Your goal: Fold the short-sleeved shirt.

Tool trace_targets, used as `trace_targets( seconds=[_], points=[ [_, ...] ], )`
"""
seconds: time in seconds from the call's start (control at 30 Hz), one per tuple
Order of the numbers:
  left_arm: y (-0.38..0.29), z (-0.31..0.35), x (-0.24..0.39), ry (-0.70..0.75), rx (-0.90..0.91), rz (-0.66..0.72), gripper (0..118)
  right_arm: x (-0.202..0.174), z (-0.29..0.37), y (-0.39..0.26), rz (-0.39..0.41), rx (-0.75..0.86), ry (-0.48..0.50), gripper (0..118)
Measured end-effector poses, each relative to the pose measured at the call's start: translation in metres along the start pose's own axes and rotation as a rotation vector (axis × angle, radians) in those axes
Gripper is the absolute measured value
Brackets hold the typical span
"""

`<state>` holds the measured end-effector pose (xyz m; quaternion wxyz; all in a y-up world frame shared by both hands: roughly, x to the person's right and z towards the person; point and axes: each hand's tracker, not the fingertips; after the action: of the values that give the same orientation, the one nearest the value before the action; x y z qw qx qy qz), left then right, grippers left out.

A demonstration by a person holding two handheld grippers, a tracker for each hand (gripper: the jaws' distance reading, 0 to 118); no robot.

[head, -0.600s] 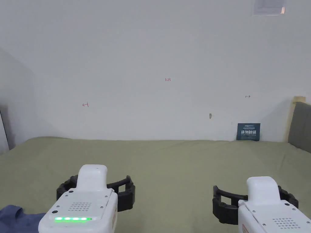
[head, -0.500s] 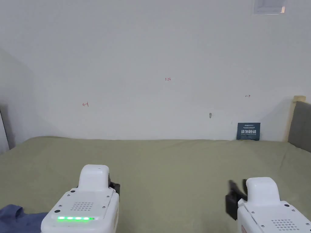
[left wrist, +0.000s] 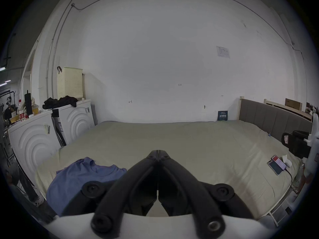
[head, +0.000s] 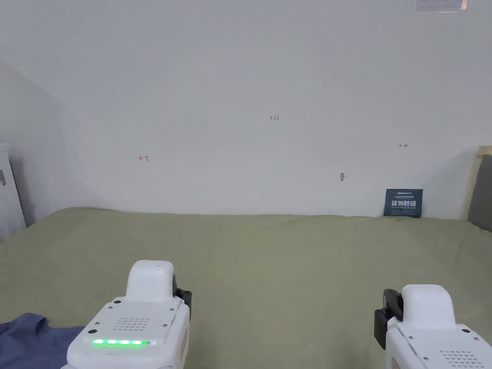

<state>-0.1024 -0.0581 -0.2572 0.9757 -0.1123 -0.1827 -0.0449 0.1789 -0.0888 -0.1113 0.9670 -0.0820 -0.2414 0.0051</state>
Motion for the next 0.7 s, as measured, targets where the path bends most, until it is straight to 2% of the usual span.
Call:
trace_targets(
  seconds=[0.07, 0.17, 0.4, 0.5, 0.57, 0.7],
  points=[
    [-0.001, 0.002, -0.013, 0.019, -0.011, 0.006, 0, -0.013, -0.004, -0.002, 0.003, -0.010, 0.025, 2],
    [-0.006, 0.009, -0.041, 0.087, -0.022, 0.019, 0, -0.046, -0.013, -0.006, 0.006, -0.031, 0.123, 2],
    [-0.023, 0.055, -0.136, 0.340, -0.048, 0.048, 0, -0.160, -0.023, -0.011, 0.018, -0.047, 0.417, 2],
    [-0.033, 0.077, -0.172, 0.432, -0.061, 0.071, 0, -0.199, -0.018, -0.011, 0.033, -0.036, 0.509, 2],
    [-0.040, 0.091, -0.188, 0.482, -0.072, 0.082, 0, -0.217, -0.017, -0.011, 0.036, -0.044, 0.565, 2],
    [-0.051, 0.104, -0.209, 0.528, -0.093, 0.110, 0, -0.239, -0.017, -0.011, 0.055, -0.050, 0.611, 2]
  ],
)
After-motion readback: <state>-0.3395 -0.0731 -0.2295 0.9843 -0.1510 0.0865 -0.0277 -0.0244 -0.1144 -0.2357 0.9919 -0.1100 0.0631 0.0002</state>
